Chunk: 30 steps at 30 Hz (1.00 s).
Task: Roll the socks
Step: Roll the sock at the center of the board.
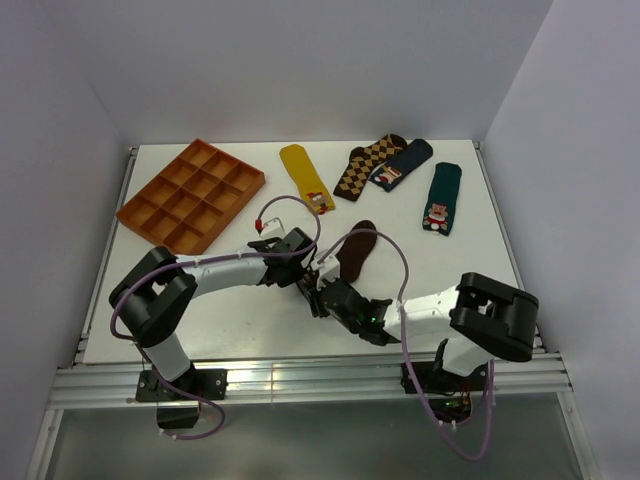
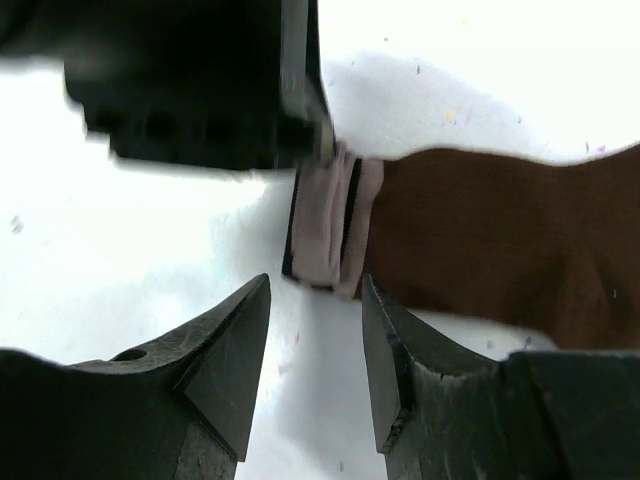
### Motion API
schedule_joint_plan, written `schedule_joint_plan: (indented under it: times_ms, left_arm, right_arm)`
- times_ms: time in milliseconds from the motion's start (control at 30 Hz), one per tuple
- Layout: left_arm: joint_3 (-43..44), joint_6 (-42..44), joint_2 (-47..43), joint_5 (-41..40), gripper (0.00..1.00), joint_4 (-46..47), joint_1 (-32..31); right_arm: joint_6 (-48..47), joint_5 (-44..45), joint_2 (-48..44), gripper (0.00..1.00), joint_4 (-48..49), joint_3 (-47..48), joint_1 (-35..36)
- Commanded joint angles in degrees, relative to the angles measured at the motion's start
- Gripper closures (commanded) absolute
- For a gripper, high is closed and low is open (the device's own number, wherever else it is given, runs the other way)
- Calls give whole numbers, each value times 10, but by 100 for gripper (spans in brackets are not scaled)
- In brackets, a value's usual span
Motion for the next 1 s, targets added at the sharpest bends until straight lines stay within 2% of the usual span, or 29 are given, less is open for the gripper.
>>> schedule_joint_plan:
  times_ms: [0, 300, 600, 967]
  left_arm:
    - [-16, 2, 1, 13, 100, -16, -6]
    - [-12, -3, 8, 29, 100, -19, -7]
    - [2, -3, 13, 41, 100, -29, -6]
    - [-10, -9, 1, 53, 100, -22, -6]
  right_arm:
    - [2, 12, -46, 51, 98, -54, 12]
    - [-1, 58, -83, 51, 138, -90, 26]
    - [-70, 106, -8, 48, 130, -33, 89]
    - [-93, 129, 69, 47, 118, 18, 92]
